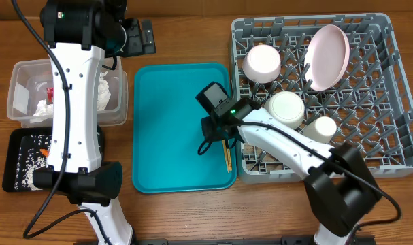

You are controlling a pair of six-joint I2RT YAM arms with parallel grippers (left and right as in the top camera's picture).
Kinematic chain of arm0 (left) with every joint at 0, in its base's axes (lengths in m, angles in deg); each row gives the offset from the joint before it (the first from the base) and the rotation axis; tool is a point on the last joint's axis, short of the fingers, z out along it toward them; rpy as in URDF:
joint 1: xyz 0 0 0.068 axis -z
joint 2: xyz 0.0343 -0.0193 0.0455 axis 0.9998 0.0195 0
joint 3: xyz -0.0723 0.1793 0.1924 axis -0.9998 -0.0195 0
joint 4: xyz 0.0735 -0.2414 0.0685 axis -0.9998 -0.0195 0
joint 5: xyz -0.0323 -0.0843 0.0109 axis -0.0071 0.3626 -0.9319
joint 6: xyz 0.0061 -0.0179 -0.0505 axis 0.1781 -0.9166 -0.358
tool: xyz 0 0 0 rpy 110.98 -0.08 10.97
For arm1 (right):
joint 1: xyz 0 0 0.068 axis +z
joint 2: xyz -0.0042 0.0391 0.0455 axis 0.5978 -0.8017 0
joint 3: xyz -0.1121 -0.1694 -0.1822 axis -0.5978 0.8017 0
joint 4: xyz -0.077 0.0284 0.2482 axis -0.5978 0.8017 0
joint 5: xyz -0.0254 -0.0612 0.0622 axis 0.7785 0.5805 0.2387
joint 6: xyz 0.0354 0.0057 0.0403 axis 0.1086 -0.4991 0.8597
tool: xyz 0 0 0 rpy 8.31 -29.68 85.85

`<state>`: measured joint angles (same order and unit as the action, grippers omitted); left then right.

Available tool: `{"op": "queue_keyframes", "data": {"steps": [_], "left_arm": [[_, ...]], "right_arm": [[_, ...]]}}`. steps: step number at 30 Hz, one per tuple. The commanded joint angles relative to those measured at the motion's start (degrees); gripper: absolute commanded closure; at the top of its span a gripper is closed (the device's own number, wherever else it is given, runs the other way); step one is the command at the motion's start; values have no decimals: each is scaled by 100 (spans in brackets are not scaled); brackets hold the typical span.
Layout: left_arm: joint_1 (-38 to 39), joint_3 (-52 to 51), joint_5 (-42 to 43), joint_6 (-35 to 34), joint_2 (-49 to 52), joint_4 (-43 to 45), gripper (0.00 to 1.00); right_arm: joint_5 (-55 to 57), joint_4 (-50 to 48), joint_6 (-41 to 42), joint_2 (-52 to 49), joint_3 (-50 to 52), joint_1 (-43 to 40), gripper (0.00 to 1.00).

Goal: Sort waste into correct bins and load items into the dishwasher

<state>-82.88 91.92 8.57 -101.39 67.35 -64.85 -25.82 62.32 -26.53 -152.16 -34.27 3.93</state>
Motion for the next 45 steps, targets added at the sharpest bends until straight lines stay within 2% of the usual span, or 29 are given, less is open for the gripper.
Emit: {"op": "queue_keyframes", "data": {"steps": [1, 8, 10, 16, 22, 26, 34, 36, 45], "left_arm": [[39, 111, 63, -57, -133, 7, 0], [39, 111, 63, -57, -133, 7, 0], [39, 111, 63, -57, -133, 7, 0], [39, 111, 63, -57, -133, 9, 0], [39, 111, 63, -57, -133, 9, 0], [39, 111, 63, -57, -133, 9, 0], [39, 111, 63, -57, -133, 7, 0], [39, 111, 63, -57, -133, 7, 0], [39, 111, 63, -57, -133, 7, 0]], "right_arm": [[111, 85, -66, -203, -184, 9, 54], [111, -125, 4, -208, -431, 15, 55], [315, -264, 323, -232, -431, 15, 61], [1231, -332, 551, -564, -428, 48, 56], [1425, -570, 619, -837, -431, 229, 56], [1871, -413, 981, -839, -428, 304, 51], [1366, -234, 1499, -883, -428, 302, 51], [1298, -149, 1692, -927, -428, 302, 46], [262, -337, 1788, -1001, -428, 297, 43]]}}
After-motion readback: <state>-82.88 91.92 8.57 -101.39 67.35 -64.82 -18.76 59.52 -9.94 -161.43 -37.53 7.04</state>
